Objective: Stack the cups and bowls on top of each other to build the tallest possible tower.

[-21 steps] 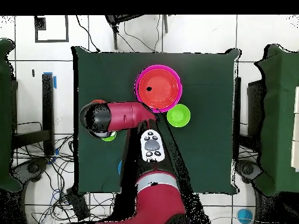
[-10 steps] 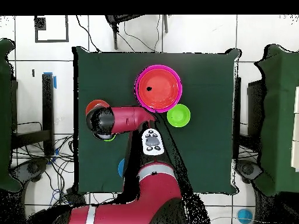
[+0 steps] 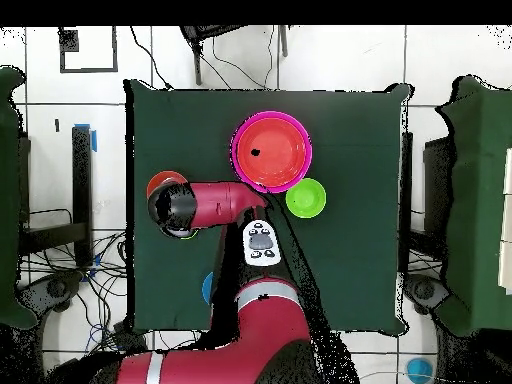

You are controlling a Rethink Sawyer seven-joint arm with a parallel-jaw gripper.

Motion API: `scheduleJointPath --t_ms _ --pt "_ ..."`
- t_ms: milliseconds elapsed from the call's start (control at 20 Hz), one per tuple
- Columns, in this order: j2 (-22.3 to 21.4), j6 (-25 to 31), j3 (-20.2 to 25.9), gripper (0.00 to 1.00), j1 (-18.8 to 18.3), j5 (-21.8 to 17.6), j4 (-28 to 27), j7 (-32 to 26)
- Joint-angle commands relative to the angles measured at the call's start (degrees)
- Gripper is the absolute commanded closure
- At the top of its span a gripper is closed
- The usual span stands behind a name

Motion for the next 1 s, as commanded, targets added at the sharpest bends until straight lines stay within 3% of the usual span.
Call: scheduleJointPath --t_ms 50,550,1000 --pt "0.5 0.5 1.8 0.00 -0.1 -1.9 -0.7 1.4" --pt "-0.7 2.5 1.5 0.00 0.0 -1.5 -1.0 1.6" --pt "-6.2 -1.3 1.8 0.00 -0.5 -2.5 8.3 1.3"
